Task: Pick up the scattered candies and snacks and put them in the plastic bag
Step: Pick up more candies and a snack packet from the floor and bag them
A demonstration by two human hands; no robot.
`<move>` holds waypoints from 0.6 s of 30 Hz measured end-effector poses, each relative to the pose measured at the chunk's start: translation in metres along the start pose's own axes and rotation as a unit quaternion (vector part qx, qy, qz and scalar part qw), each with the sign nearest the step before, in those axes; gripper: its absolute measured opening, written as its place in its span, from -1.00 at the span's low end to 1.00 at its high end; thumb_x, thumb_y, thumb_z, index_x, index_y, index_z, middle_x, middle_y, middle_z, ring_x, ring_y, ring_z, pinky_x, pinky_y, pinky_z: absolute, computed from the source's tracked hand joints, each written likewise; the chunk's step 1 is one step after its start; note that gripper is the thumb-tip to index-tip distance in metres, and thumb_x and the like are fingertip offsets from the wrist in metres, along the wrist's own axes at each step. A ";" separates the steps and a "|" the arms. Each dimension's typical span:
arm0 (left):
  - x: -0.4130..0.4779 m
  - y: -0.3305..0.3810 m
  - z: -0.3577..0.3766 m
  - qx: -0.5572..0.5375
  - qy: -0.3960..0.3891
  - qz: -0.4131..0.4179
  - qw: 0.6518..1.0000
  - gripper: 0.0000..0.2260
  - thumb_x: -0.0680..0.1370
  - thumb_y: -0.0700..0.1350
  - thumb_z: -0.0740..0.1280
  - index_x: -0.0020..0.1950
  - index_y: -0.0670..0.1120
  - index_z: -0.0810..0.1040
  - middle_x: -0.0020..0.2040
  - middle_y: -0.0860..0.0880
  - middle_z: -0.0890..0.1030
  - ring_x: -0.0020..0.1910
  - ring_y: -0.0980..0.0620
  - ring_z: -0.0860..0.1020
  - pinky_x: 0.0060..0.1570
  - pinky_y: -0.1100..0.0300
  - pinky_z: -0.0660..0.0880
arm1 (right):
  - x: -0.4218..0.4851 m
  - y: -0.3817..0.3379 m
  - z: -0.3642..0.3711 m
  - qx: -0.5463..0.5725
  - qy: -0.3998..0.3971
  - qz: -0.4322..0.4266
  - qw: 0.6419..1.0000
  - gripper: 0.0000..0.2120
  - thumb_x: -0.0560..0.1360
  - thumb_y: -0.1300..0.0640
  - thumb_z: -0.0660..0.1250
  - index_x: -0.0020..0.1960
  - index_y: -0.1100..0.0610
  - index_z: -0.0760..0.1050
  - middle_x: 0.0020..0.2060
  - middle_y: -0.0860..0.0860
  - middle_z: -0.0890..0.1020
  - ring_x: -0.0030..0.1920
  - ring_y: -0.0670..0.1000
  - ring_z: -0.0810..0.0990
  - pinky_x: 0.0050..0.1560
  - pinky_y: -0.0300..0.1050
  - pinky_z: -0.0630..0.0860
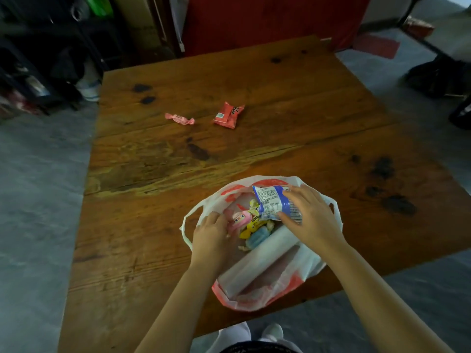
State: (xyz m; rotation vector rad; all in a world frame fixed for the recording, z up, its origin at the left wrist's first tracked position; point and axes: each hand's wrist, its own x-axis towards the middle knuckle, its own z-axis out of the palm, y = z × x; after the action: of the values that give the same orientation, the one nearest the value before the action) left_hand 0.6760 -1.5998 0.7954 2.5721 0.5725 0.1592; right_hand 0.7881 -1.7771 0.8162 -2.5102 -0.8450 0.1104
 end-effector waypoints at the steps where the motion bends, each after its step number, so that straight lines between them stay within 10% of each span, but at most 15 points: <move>1: 0.000 0.002 0.003 0.016 -0.004 0.006 1.000 -0.73 0.48 -0.07 0.31 0.12 -0.15 0.51 0.06 -0.14 0.56 0.01 -0.13 0.48 -0.07 0.06 0.38 | -0.006 0.001 -0.001 0.005 0.010 0.001 1.000 -0.54 0.43 0.01 0.34 0.26 0.16 0.38 0.21 0.13 0.49 0.28 0.08 0.37 0.10 -0.09 0.38; 8: -0.015 0.002 0.007 0.099 -0.019 0.039 0.994 -0.66 0.49 0.21 0.20 0.08 0.00 0.51 0.08 -0.02 0.50 0.04 -0.01 0.43 -0.07 0.17 0.30 | -0.043 0.002 -0.003 0.024 0.032 -0.003 0.999 -0.62 0.41 0.14 0.39 0.20 0.19 0.44 0.13 0.15 0.56 0.20 0.12 0.46 0.11 0.05 0.47; 18: -0.120 -0.028 -0.050 0.125 0.105 -0.039 0.986 -0.80 0.33 -0.20 0.47 -0.08 -0.16 0.58 -0.06 -0.14 0.61 -0.13 -0.19 0.55 -0.19 -0.07 0.50 | -0.067 -0.046 0.020 0.022 0.034 -0.078 0.996 -0.63 0.39 0.13 0.40 0.17 0.18 0.46 0.09 0.15 0.59 0.14 0.13 0.52 0.08 -0.01 0.47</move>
State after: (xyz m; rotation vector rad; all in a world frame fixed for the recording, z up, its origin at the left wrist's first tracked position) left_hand 0.5468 -1.6066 0.8248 2.7881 0.8162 0.3542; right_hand 0.7043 -1.7761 0.8156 -2.3826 -0.9947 -0.0083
